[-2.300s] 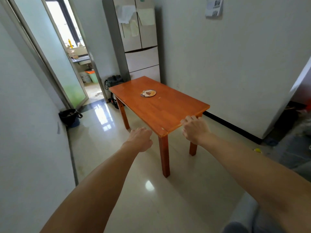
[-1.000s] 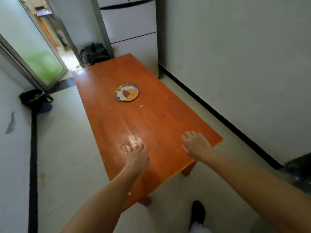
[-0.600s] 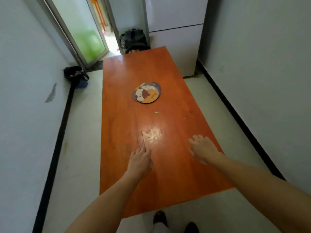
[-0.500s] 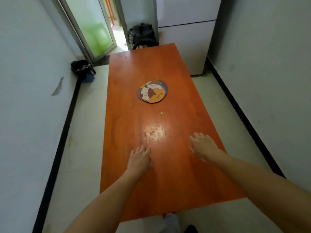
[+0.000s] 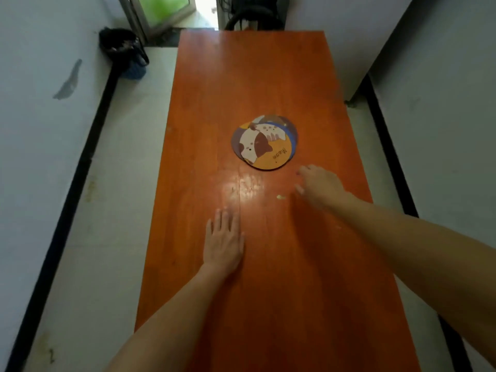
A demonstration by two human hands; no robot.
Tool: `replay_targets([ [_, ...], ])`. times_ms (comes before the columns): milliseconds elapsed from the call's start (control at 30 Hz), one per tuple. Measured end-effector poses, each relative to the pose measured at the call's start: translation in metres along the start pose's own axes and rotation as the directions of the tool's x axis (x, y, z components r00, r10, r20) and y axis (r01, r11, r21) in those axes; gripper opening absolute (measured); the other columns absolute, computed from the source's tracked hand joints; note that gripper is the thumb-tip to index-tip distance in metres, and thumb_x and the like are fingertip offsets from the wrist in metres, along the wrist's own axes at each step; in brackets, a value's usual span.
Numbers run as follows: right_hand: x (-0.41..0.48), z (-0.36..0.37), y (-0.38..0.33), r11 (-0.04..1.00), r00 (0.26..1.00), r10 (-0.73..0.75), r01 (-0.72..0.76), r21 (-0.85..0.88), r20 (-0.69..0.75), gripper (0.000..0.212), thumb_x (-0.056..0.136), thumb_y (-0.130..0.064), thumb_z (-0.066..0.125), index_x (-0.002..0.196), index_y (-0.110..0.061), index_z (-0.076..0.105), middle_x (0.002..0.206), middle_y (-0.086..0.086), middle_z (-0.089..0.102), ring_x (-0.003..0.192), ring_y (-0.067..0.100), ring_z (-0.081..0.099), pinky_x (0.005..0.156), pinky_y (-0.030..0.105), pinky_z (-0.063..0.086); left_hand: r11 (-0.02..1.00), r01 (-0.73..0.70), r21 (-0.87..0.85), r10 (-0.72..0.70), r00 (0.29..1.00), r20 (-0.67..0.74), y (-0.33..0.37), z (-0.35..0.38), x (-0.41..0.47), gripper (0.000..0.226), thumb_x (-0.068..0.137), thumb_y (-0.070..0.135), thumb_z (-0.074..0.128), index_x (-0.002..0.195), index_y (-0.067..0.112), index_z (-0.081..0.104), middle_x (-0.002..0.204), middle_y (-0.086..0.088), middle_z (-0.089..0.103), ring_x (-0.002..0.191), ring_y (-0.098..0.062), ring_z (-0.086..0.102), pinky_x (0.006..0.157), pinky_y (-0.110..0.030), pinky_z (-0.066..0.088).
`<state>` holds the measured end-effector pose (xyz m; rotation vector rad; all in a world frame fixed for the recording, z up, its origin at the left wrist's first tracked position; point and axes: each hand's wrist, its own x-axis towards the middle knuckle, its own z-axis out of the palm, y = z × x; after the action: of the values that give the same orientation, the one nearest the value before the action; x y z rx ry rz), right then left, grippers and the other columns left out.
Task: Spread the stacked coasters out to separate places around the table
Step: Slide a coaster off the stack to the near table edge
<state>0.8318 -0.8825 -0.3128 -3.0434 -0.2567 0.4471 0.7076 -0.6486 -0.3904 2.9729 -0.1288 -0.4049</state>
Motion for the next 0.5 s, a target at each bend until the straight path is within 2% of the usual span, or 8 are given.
replay_targets([
  [100, 0.056, -0.001, -0.013, 0.997, 0.999, 0.037, -0.038, 0.069, 0.018, 0.039, 0.093, -0.035, 0.052, 0.127, -0.015, 0.049, 0.12, 0.014, 0.057, 0.106, 0.033, 0.056, 0.082, 0.045, 0.049, 1.0, -0.001, 0.002, 0.001, 1.0, -0.019, -0.005, 0.021, -0.003, 0.064, 0.097, 0.053, 0.007, 0.151, 0.018, 0.004, 0.159, -0.014, -0.005, 0.147, -0.031, -0.006, 0.119, -0.051, 0.002],
  [200, 0.101, 0.002, -0.026, 0.969, 0.988, 0.153, -0.15, 0.199, -0.002, 0.043, 0.091, -0.037, 0.056, 0.126, -0.013, 0.052, 0.122, 0.017, 0.056, 0.107, 0.037, 0.055, 0.08, 0.046, 0.05, 0.999, -0.004, -0.044, 0.001, 0.997, -0.073, -0.006, 0.031, -0.003, 0.066, 0.097, 0.053, 0.012, 0.151, 0.016, 0.008, 0.16, -0.014, 0.0, 0.147, -0.031, -0.003, 0.117, -0.052, 0.005],
  [300, 0.125, 0.011, -0.028, 0.884, 0.936, 0.35, -0.34, 0.322, 0.026, 0.061, 0.082, -0.049, 0.066, 0.129, -0.013, 0.049, 0.128, 0.016, 0.051, 0.113, 0.038, 0.052, 0.088, 0.047, 0.05, 0.999, -0.005, -0.049, 0.001, 0.997, -0.08, -0.005, 0.035, -0.001, 0.067, 0.097, 0.054, 0.017, 0.151, 0.016, 0.007, 0.16, -0.015, 0.0, 0.147, -0.03, -0.003, 0.116, -0.052, 0.005],
  [367, 0.132, 0.016, -0.026, 0.829, 0.901, 0.431, -0.417, 0.374, 0.048, 0.076, 0.073, -0.055, 0.074, 0.13, -0.013, 0.045, 0.132, 0.015, 0.046, 0.117, 0.037, 0.05, 0.092, 0.047, 0.047, 0.999, 0.0, -0.048, -0.003, 0.998, -0.069, -0.006, 0.037, -0.001, 0.068, 0.096, 0.053, 0.019, 0.151, 0.015, 0.007, 0.161, -0.015, -0.001, 0.147, -0.031, -0.004, 0.117, -0.053, 0.005],
  [500, 0.141, 0.021, -0.02, 0.686, 0.837, 0.534, -0.512, 0.516, 0.121, 0.084, 0.061, -0.051, 0.085, 0.125, -0.012, 0.046, 0.127, 0.011, 0.055, 0.114, 0.032, 0.054, 0.085, 0.042, 0.048, 0.999, 0.005, -0.035, -0.007, 0.999, -0.051, -0.005, 0.04, 0.0, 0.068, 0.096, 0.053, 0.019, 0.151, 0.015, 0.009, 0.16, -0.016, 0.0, 0.147, -0.031, -0.003, 0.117, -0.054, 0.006],
])
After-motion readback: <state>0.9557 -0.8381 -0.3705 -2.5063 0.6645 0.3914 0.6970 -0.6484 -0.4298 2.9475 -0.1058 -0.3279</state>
